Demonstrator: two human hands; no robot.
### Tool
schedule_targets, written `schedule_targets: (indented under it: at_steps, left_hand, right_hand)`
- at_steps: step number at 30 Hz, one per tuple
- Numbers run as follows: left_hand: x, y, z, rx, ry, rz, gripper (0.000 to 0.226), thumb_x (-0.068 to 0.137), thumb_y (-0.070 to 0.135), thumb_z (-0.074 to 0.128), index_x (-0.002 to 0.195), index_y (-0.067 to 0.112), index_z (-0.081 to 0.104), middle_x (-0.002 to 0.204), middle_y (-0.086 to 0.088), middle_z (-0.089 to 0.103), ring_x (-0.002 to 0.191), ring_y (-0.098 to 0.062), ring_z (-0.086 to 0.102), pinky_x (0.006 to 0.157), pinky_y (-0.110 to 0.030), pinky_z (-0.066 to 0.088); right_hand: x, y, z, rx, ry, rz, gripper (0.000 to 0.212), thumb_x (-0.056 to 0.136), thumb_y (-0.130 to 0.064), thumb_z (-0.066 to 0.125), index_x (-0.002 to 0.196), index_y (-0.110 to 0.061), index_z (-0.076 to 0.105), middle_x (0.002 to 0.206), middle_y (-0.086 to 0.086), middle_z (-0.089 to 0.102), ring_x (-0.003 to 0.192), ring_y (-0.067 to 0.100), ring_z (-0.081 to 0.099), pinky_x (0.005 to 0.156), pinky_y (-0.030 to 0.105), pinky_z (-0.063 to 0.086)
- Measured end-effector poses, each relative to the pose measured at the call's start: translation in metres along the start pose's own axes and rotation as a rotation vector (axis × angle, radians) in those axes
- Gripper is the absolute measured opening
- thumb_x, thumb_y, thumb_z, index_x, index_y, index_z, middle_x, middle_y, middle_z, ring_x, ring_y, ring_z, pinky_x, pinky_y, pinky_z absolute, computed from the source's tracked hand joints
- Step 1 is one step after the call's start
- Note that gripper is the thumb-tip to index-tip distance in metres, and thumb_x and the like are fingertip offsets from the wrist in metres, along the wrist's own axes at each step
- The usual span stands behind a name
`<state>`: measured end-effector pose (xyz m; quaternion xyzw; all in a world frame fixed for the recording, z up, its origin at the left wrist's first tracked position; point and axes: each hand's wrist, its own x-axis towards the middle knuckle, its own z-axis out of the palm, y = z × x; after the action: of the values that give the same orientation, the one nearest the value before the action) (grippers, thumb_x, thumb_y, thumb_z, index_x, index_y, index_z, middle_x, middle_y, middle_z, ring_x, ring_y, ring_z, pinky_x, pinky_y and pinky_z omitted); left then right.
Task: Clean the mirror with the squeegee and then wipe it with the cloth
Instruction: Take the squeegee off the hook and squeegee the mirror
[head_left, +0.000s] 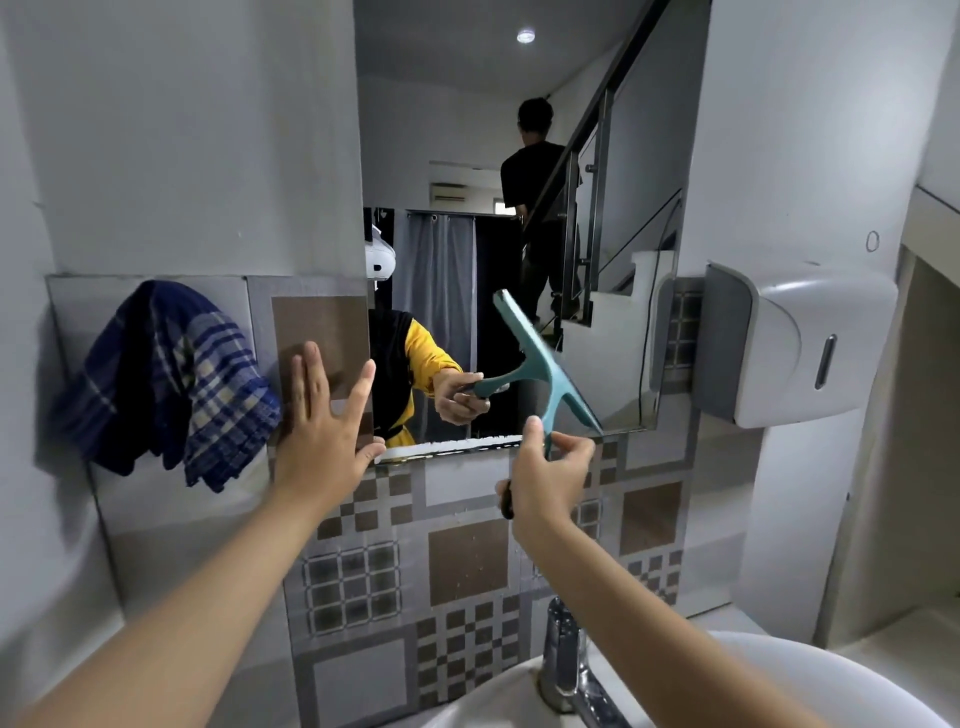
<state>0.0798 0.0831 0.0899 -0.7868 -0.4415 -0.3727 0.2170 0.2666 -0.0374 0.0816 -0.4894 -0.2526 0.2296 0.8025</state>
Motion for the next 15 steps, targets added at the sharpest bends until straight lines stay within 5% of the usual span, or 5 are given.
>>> schedule_targets:
  at_steps: [8,15]
  left_hand:
    - [-0.016,-0.004,0.01,-0.045,0.043,-0.004,0.084,0.081,0.042,0.065,0.147,0.025,0.016,0.154,-0.021,-0.012,0.141,-0.043,-0.002,0.098,-0.063,0.038]
    - [-0.017,-0.005,0.01,-0.063,0.021,-0.044,0.086,0.082,0.044,0.063,0.148,0.023,0.013,0.153,-0.013,-0.021,0.141,-0.034,-0.015,0.106,-0.056,0.027]
  right_hand:
    - [-0.045,0.024,0.019,-0.164,-0.239,-0.211,0.022,0.092,-0.025,0.062,0.091,-0.021,0.04,0.06,0.011,0.051,0.033,0.012,0.042,0.034,0.024,0.04]
    - [-0.029,0.038,0.002,-0.381,-0.249,-0.434,0.026,0.09,-0.025,0.064,0.086,-0.028,0.038,0.057,-0.001,0.052,0.038,0.009,0.041,0.037,0.029,0.039]
